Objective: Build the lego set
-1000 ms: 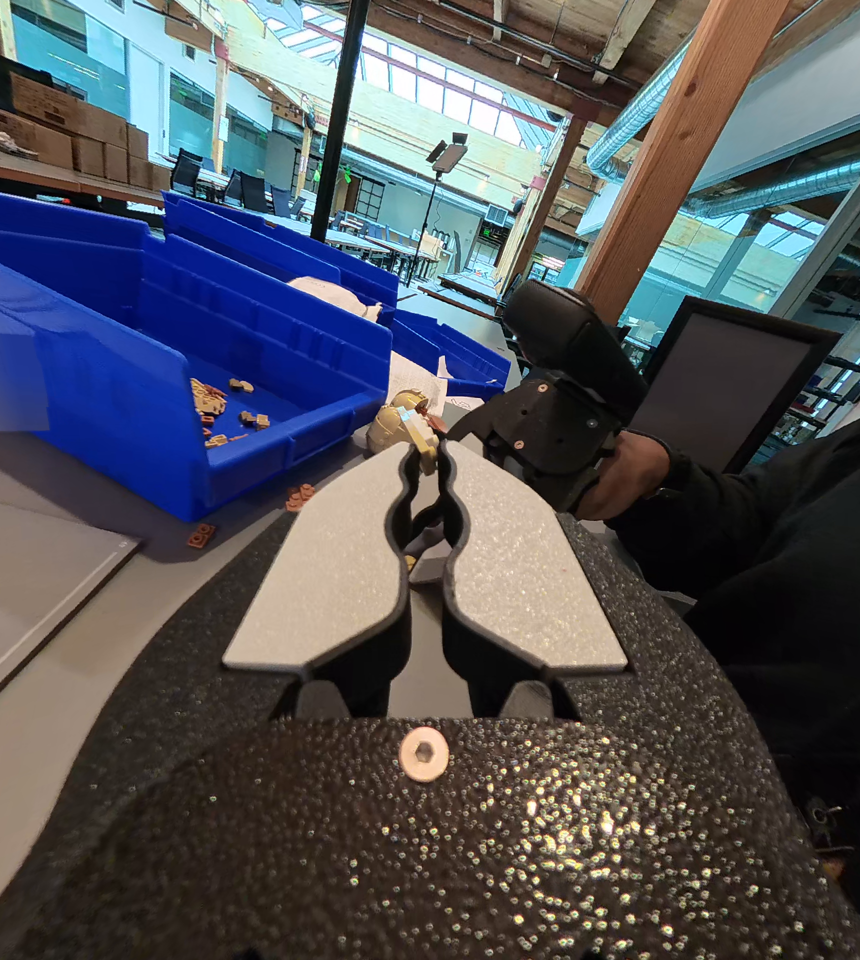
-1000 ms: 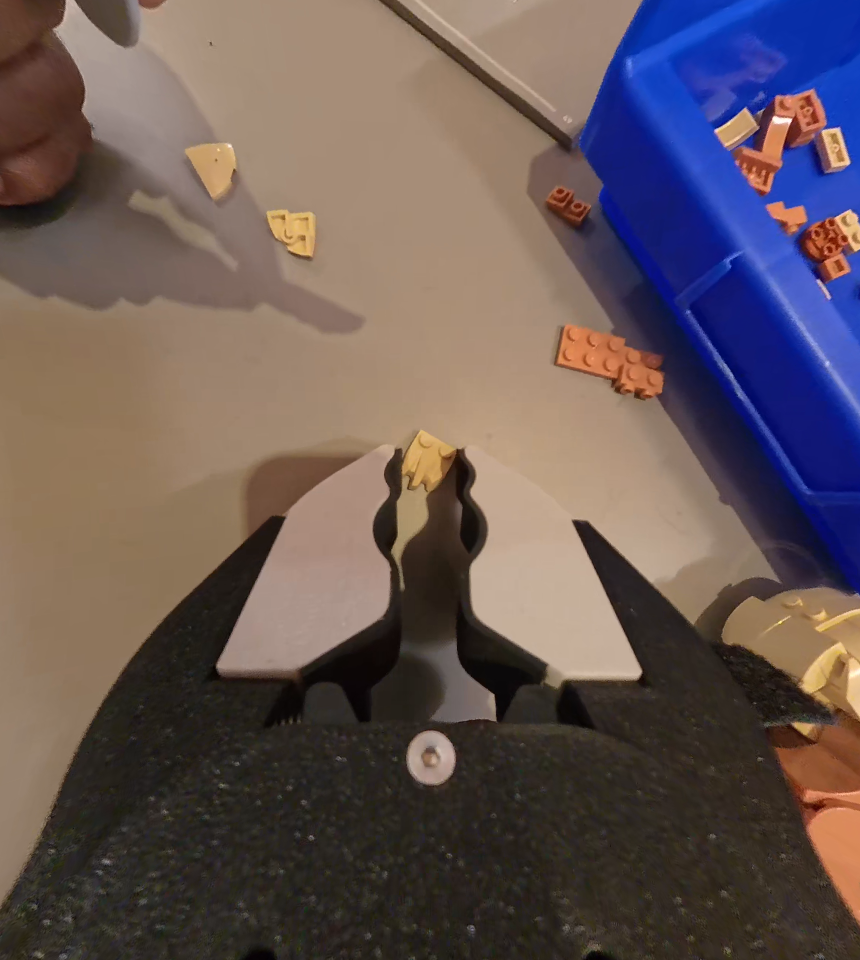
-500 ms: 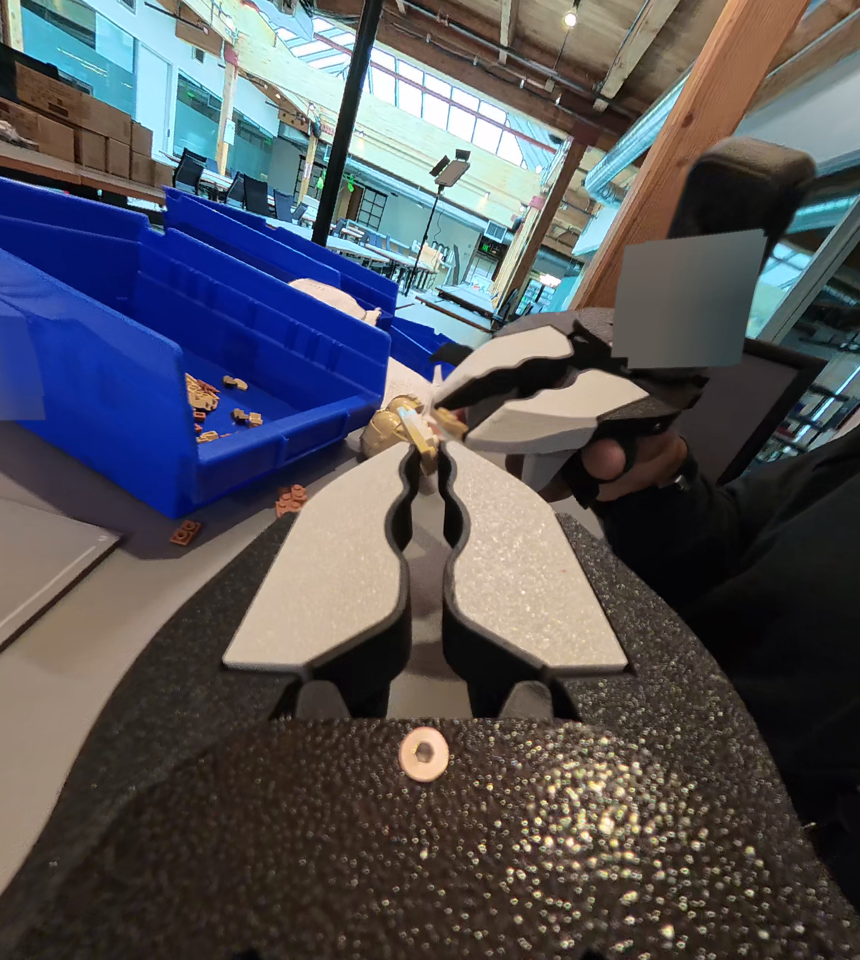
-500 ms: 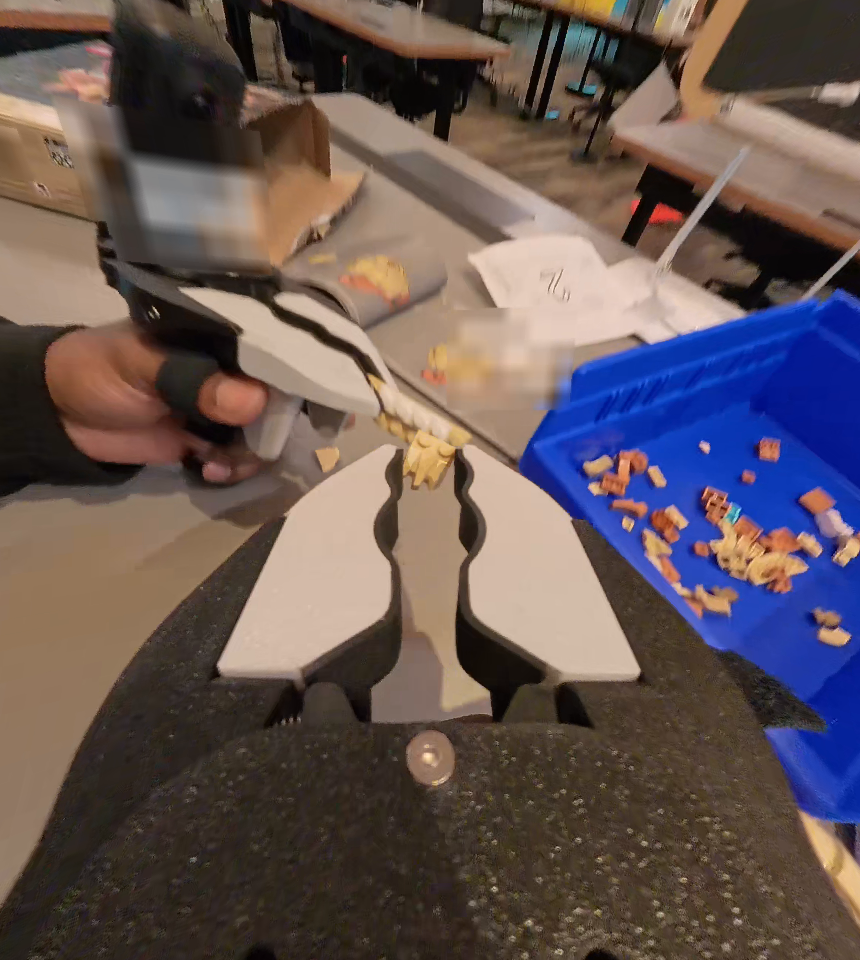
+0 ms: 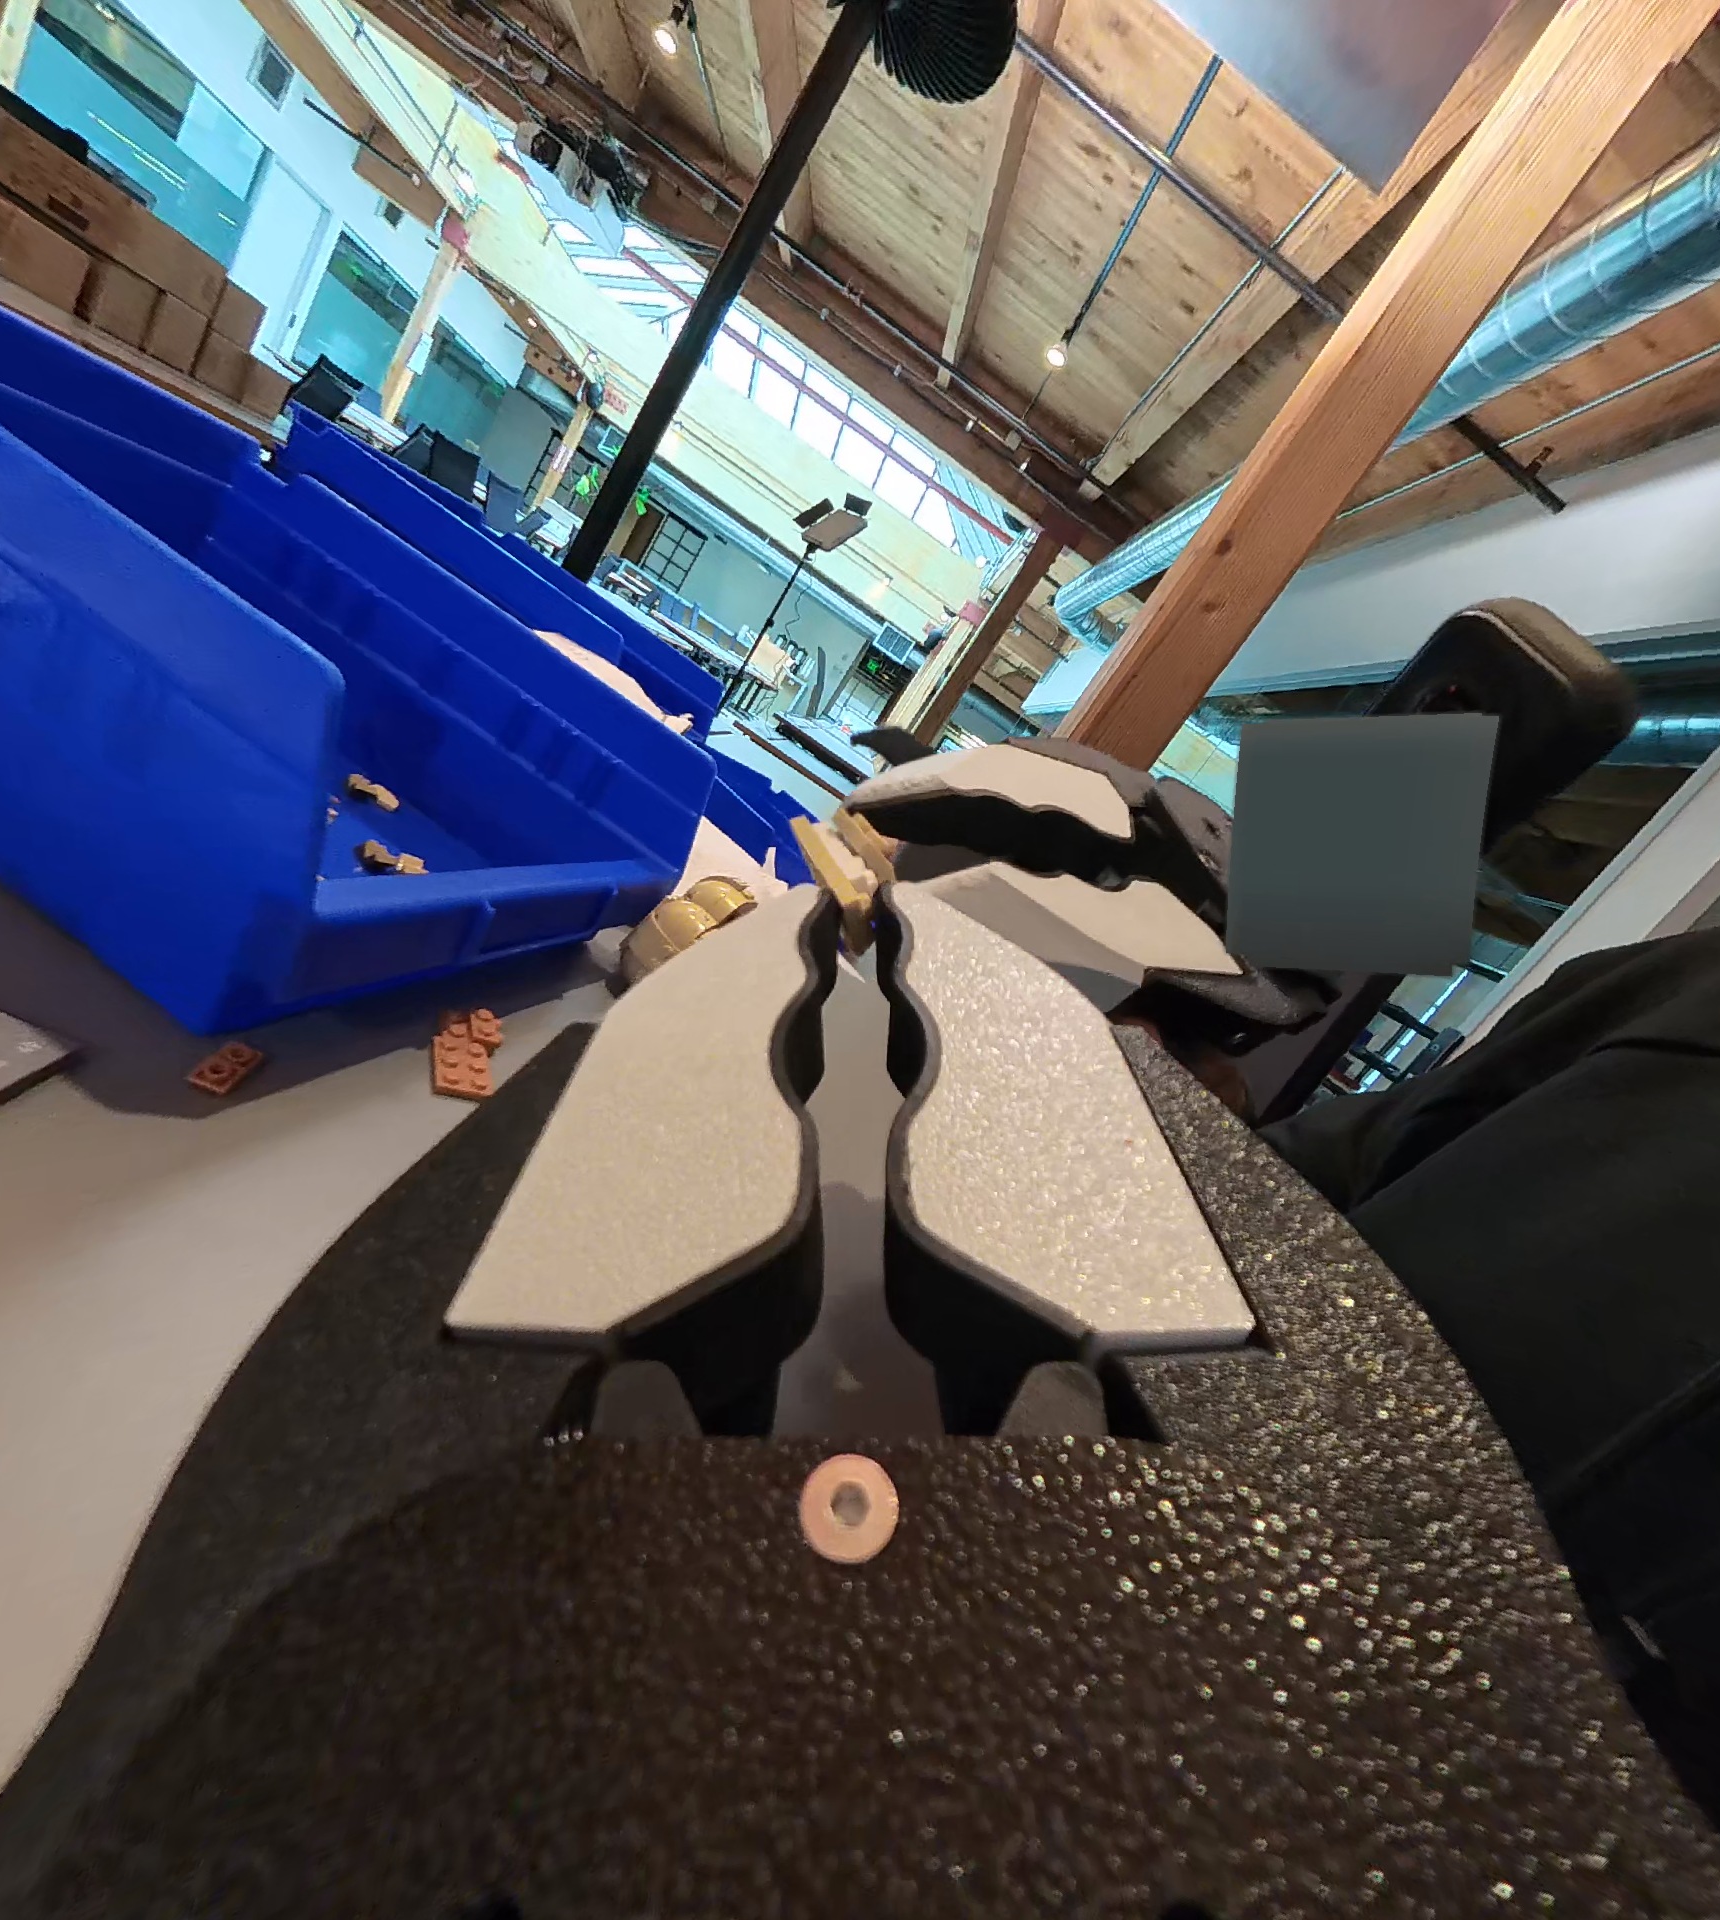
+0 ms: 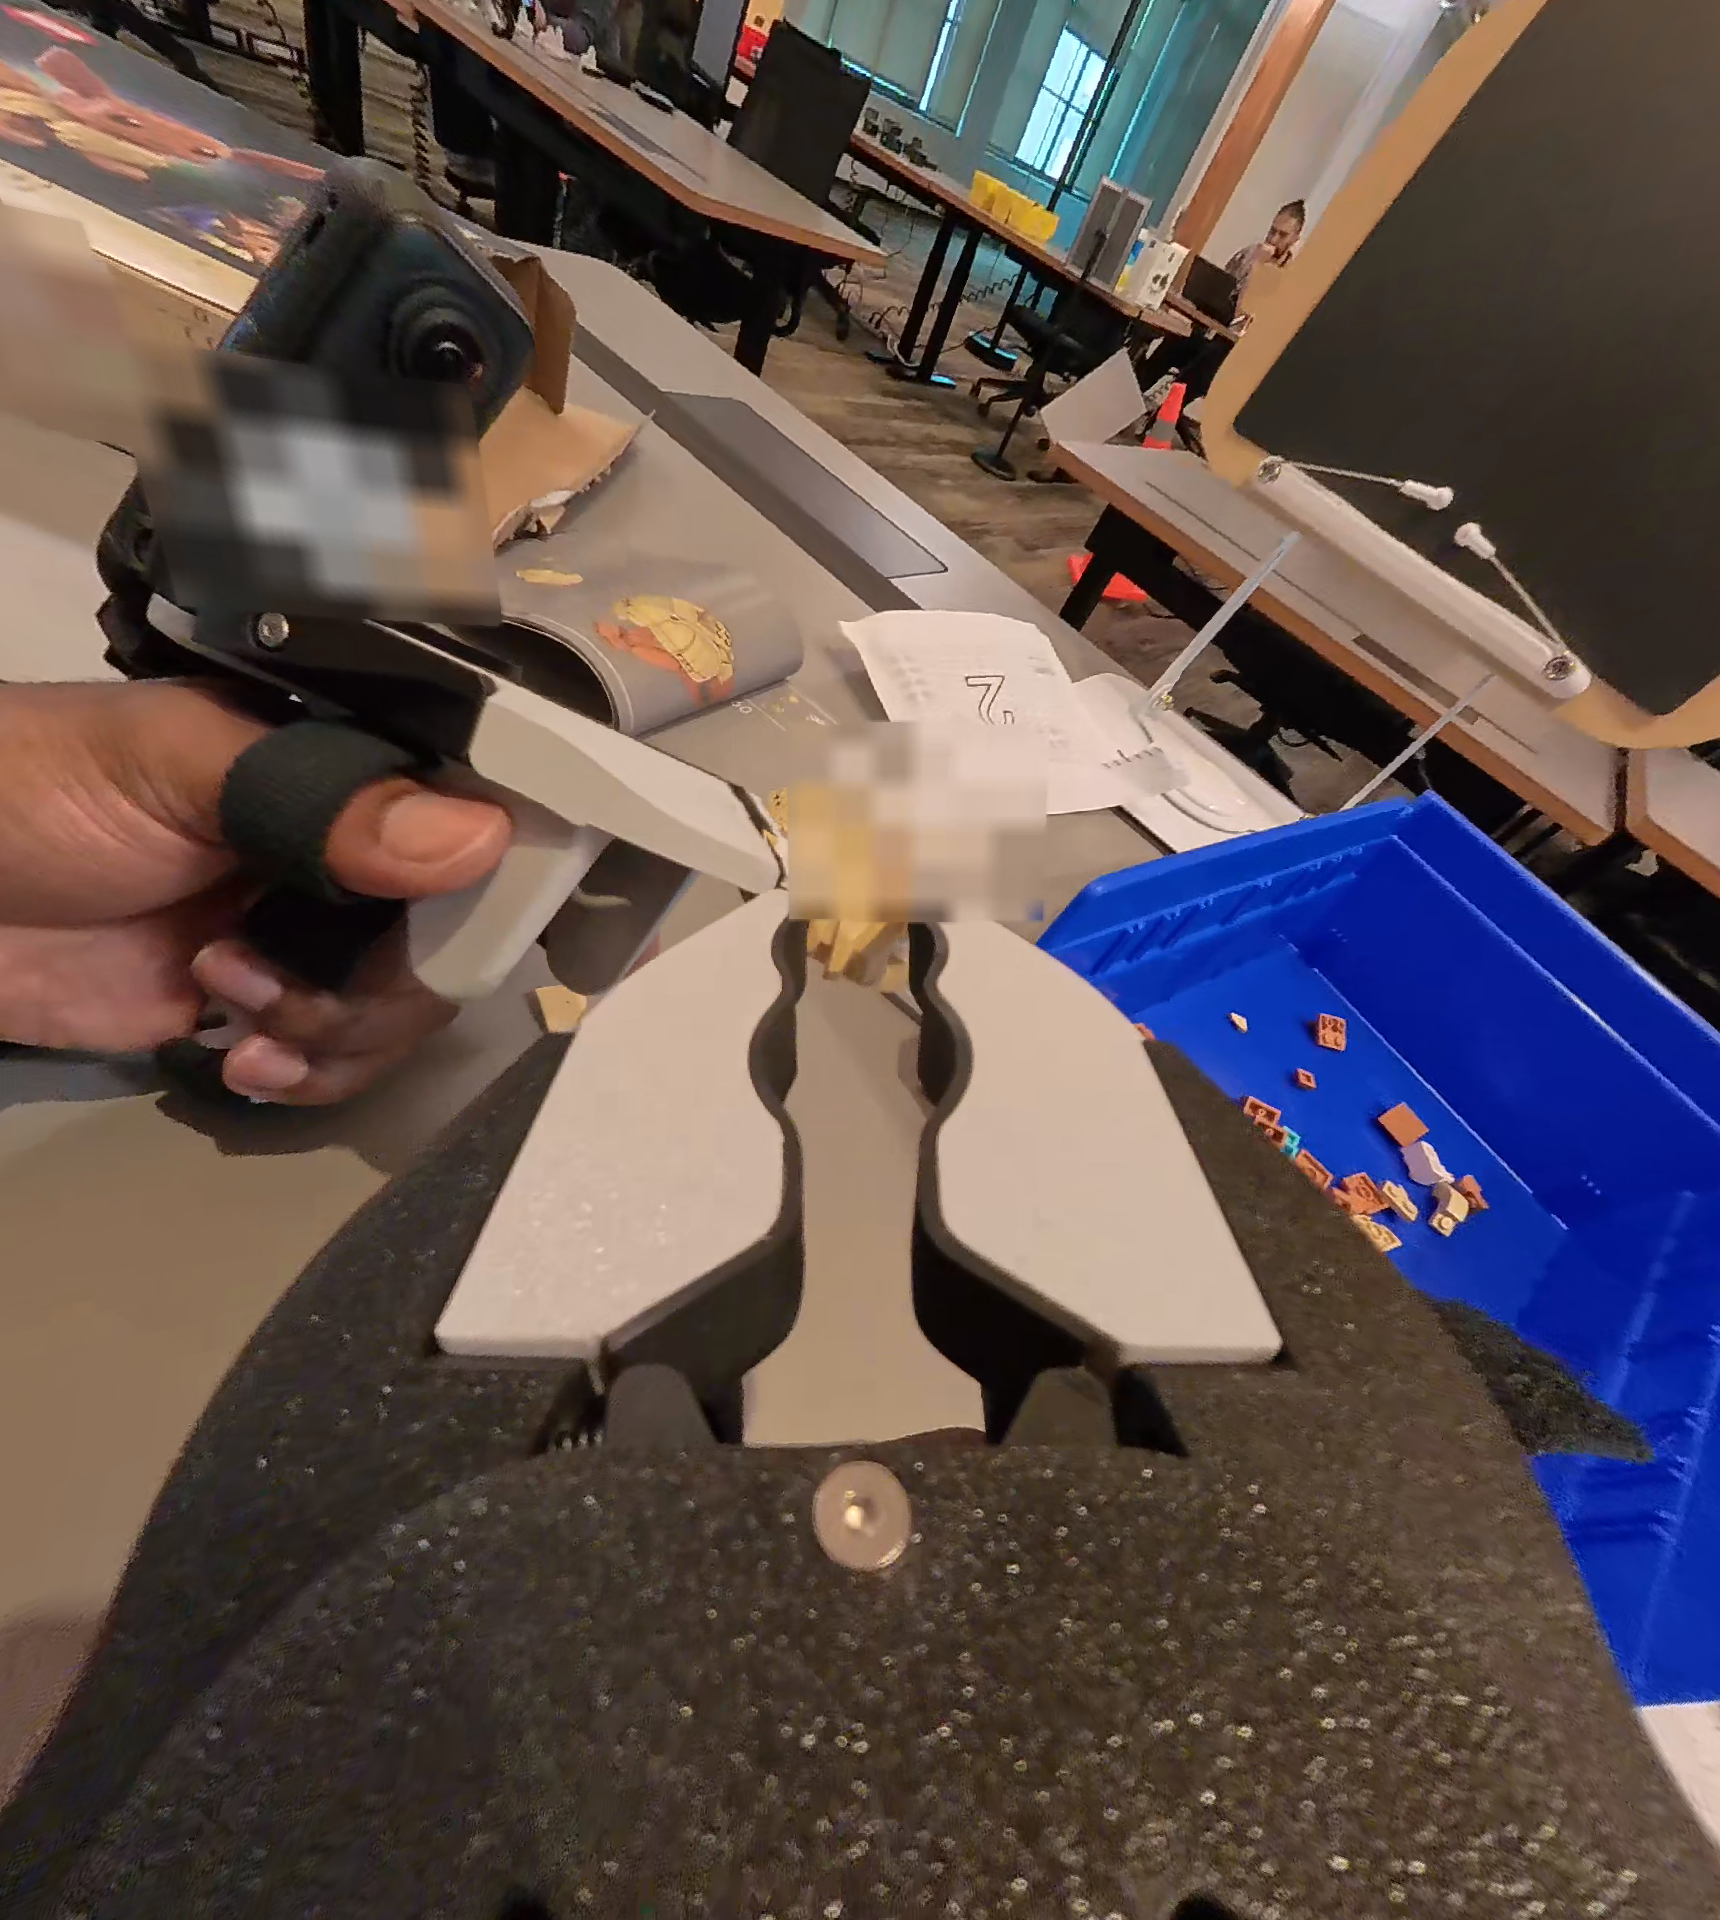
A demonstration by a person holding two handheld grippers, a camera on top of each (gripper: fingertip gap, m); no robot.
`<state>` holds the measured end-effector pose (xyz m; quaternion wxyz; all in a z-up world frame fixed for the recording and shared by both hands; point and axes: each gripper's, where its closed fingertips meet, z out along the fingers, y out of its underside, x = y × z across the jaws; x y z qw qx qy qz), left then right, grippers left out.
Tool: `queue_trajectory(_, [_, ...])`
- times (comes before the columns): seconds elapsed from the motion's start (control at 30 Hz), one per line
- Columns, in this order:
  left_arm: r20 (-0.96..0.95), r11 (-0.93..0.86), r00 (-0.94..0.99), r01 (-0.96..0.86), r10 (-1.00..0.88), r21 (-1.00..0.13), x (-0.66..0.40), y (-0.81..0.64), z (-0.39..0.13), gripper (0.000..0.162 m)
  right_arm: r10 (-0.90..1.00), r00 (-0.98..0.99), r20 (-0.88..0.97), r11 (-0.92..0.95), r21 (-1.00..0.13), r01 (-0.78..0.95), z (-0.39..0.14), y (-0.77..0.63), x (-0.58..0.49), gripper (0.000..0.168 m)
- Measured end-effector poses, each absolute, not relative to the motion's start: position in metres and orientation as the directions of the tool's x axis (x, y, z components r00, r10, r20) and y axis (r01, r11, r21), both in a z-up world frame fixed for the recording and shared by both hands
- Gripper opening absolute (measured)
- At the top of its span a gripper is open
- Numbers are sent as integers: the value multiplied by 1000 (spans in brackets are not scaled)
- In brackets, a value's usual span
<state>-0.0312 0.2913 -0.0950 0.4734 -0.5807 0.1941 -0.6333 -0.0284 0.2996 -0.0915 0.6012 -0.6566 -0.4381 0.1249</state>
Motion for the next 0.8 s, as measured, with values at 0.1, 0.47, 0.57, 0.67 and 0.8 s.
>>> queue_trajectory(0.1, [568, -489, 110, 391, -816, -779, -32, 292, -94, 6, 714, 591, 374, 113, -895, 431, -91, 300, -29, 18])
queue_trajectory(0.47, [660, -565, 55, 467, -749, -681, -34, 295, -94, 6, 692, 611, 385, 88, -885, 458, -92, 302, -32, 18])
queue_trajectory(0.57, [684, -586, 34, 488, -728, -647, -35, 295, -94, 6, 686, 612, 395, 84, -878, 472, -92, 303, -33, 18])
queue_trajectory(0.67, [701, -602, 14, 500, -713, -623, -36, 296, -93, 6, 681, 612, 403, 84, -872, 481, -92, 304, -34, 18])
queue_trajectory(0.8, [722, -622, -11, 516, -692, -589, -37, 297, -94, 6, 684, 610, 400, 72, -869, 489, -93, 304, -36, 19])
